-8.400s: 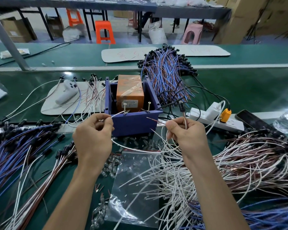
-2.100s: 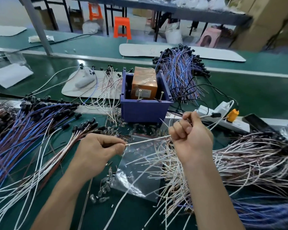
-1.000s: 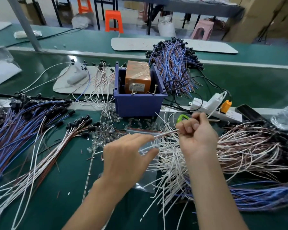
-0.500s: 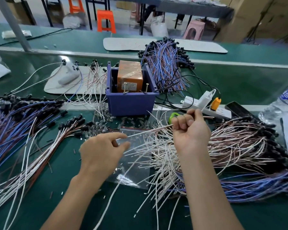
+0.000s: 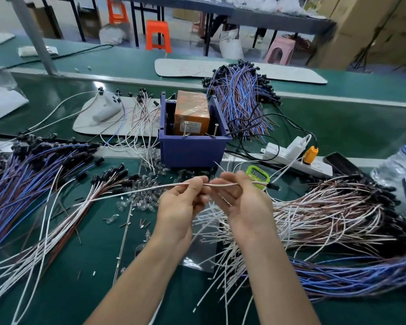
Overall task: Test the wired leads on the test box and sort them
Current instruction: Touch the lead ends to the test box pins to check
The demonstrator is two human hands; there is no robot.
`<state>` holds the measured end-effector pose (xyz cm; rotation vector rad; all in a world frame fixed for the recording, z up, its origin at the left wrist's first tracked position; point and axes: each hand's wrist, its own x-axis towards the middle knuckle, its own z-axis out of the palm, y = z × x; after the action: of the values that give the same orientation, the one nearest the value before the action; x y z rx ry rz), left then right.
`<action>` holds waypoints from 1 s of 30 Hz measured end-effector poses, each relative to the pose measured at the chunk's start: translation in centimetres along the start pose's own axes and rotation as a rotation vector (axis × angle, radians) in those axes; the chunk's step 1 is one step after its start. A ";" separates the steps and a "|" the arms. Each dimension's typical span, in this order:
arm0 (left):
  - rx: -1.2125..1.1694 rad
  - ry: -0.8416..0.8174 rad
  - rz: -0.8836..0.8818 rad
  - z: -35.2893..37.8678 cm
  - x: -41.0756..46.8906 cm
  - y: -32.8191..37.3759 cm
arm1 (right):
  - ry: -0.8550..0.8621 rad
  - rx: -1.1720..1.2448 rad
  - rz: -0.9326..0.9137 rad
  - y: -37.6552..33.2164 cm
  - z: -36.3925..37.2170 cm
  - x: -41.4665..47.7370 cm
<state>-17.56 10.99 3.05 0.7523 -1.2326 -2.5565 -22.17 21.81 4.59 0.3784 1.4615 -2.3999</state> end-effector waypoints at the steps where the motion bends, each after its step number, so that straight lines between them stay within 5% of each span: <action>1: 0.020 0.012 0.001 -0.1 0.0 0.1 | -0.012 -0.243 -0.025 0.0 -0.4 0.0; 5: 0.142 0.053 0.089 -0.7 0.1 0.6 | -0.076 -0.924 -0.235 -0.1 -1.5 -1.2; 12: 0.288 0.059 0.188 -0.8 0.0 0.5 | 0.003 -0.968 -0.869 -0.7 -0.1 -3.4; 22: 0.474 0.004 0.365 -1.3 -0.1 0.6 | -0.387 -1.150 -0.581 -2.6 2.7 -2.2; 27: 0.594 0.072 0.410 -1.4 -0.5 0.3 | -0.340 -1.043 -0.540 -2.0 3.0 -2.0; 30: 0.541 -0.074 0.322 -1.4 -0.7 0.3 | -0.289 -1.102 -0.588 -2.4 2.8 -1.2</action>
<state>-16.27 10.10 2.83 0.4937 -1.9269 -2.0233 -22.18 20.53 8.19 -0.6940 2.6339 -1.4440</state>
